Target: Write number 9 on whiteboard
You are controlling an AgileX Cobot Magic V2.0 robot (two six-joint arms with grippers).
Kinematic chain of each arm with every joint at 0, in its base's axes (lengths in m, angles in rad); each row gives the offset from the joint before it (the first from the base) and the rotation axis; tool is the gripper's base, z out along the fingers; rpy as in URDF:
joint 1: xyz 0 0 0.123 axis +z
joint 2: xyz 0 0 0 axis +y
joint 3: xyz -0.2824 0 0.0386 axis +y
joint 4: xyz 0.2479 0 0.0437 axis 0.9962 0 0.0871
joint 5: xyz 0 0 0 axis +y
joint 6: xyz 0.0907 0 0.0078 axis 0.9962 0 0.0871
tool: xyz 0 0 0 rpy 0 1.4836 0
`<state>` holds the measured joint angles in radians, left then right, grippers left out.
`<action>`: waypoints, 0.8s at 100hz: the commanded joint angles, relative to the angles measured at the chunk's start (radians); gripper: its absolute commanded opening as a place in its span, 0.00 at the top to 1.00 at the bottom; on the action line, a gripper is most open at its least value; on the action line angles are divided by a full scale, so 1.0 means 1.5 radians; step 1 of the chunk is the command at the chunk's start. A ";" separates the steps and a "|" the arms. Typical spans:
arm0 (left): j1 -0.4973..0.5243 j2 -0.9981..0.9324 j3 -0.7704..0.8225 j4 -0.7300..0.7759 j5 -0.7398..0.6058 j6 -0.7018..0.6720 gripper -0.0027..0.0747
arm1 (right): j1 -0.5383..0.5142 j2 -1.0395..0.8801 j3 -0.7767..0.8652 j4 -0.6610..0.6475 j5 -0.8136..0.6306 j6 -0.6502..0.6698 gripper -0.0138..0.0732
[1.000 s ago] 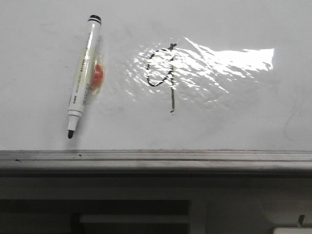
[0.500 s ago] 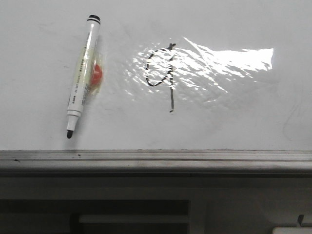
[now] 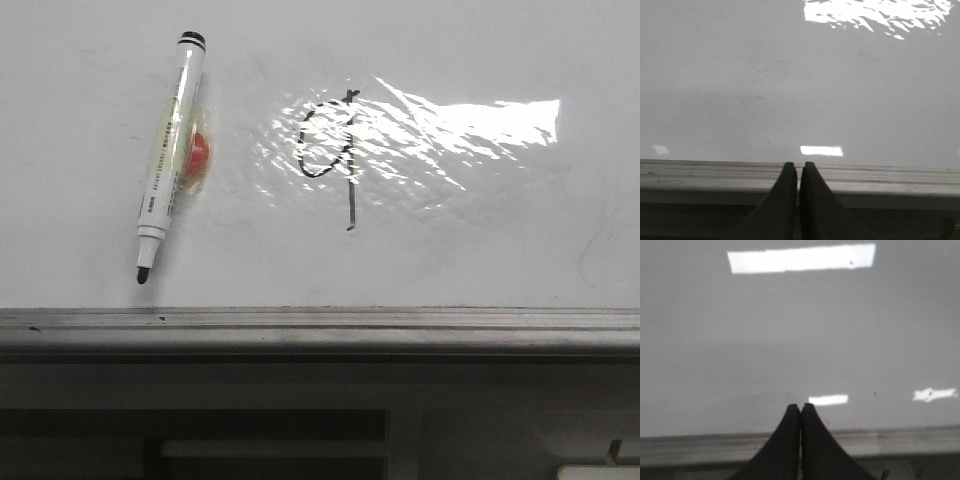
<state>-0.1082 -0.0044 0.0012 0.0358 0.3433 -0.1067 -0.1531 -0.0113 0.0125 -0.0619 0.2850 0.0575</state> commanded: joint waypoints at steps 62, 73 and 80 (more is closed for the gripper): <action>0.001 -0.019 0.013 0.003 -0.027 -0.009 0.99 | -0.007 -0.010 0.017 0.006 0.021 -0.007 0.92; 0.001 -0.019 0.013 0.003 -0.027 -0.009 0.99 | -0.007 -0.010 0.017 0.006 0.021 -0.007 0.92; 0.001 -0.019 0.013 0.003 -0.027 -0.009 0.99 | -0.007 -0.010 0.017 0.006 0.021 -0.007 0.92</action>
<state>-0.1082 -0.0044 0.0012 0.0375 0.3449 -0.1090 -0.1592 -0.0113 0.0125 -0.0518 0.3249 0.0494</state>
